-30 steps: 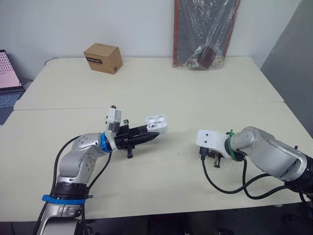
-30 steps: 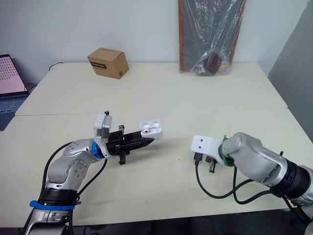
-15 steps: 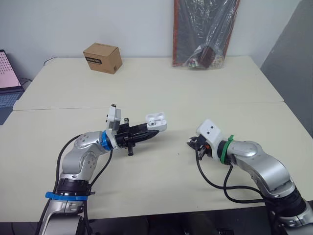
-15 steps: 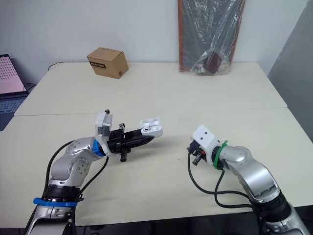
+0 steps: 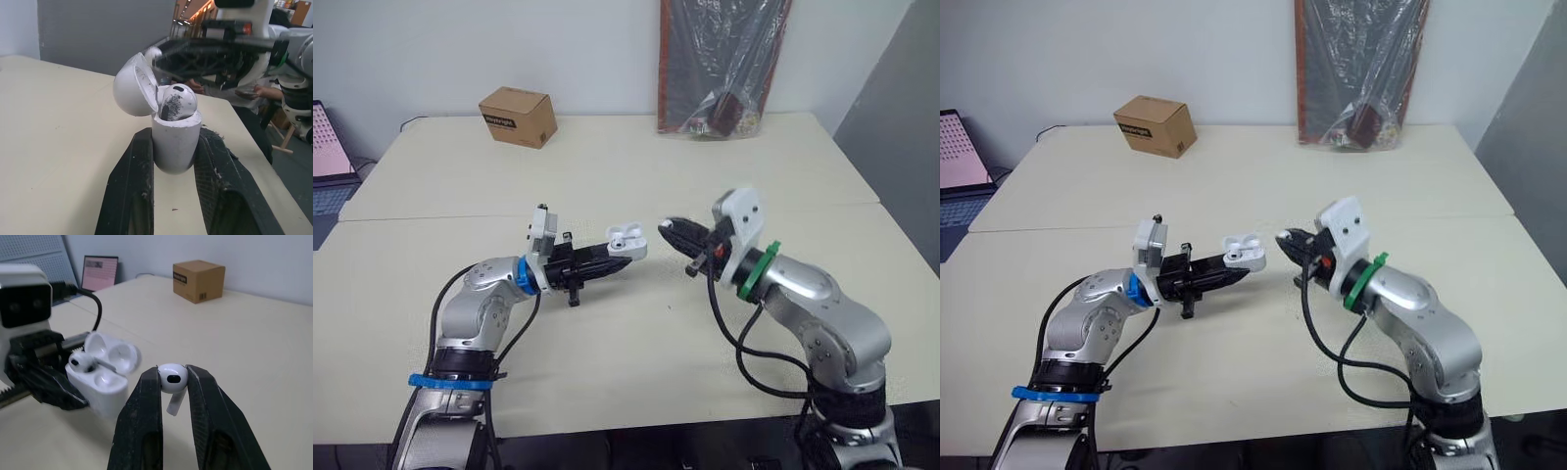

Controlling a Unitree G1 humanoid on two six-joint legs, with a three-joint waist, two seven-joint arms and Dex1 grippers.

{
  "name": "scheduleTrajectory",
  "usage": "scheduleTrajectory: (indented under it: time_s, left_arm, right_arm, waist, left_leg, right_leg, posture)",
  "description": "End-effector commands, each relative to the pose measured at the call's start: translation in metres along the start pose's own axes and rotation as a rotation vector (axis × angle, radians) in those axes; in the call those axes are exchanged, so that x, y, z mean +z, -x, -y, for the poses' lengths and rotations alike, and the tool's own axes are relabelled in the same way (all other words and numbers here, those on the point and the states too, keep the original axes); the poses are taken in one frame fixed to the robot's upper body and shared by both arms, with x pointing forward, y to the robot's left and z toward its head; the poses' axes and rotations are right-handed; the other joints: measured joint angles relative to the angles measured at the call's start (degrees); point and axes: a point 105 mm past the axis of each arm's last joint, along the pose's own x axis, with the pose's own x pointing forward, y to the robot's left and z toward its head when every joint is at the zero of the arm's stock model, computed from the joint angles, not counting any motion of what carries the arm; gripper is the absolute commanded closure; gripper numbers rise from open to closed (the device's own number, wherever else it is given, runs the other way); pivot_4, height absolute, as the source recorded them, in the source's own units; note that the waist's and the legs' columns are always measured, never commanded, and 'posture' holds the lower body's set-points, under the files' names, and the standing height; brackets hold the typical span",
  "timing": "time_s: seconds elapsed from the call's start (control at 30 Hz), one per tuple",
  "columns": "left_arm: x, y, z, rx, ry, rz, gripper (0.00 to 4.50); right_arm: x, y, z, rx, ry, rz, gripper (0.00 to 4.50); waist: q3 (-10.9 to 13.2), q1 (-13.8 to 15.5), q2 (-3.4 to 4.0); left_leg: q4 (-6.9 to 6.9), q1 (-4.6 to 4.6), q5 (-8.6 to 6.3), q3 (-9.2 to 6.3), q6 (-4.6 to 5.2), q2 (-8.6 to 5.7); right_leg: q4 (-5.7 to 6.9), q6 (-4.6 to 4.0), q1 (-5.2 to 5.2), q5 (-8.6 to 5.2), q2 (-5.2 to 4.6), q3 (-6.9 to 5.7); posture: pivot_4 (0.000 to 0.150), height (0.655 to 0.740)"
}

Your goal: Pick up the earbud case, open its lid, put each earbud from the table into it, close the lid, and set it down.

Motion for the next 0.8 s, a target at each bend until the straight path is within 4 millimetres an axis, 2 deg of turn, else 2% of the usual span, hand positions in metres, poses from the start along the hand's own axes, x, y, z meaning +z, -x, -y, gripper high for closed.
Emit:
scheduleTrajectory:
  time_s: [0.03,0.27,0.8]
  left_arm:
    - [0.007,-0.003,0.0,-0.024,-0.037,0.014,3.75]
    - [0.011,-0.007,-0.003,-0.026,-0.048,0.021,3.75]
    - [0.023,-0.011,-0.006,-0.002,-0.039,0.086,3.75]
  right_arm:
    - [0.021,0.0,-0.006,0.018,-0.026,0.065,4.13]
    - [0.026,-0.007,-0.019,0.088,-0.067,0.039,4.13]
    - [0.017,-0.013,-0.017,0.066,-0.021,-0.016,4.13]
  waist:
    - [0.0,0.0,0.0]
    - [0.0,0.0,0.01]
    - [0.0,-0.1,0.01]
  left_leg:
    - [-0.01,-0.01,0.0,0.0,0.0,0.0]
    - [-0.04,-0.02,0.0,-0.01,0.0,-0.01]
    - [-0.06,-0.02,0.0,-0.01,0.0,-0.01]
  right_leg:
    - [-0.01,0.0,0.0,0.0,0.0,0.01]
    - [-0.01,-0.01,-0.01,0.0,-0.02,-0.02]
    - [-0.01,0.0,-0.02,0.0,-0.02,-0.02]
  posture:
    - [0.15,0.74]
    - [0.15,0.74]
    - [0.15,0.74]
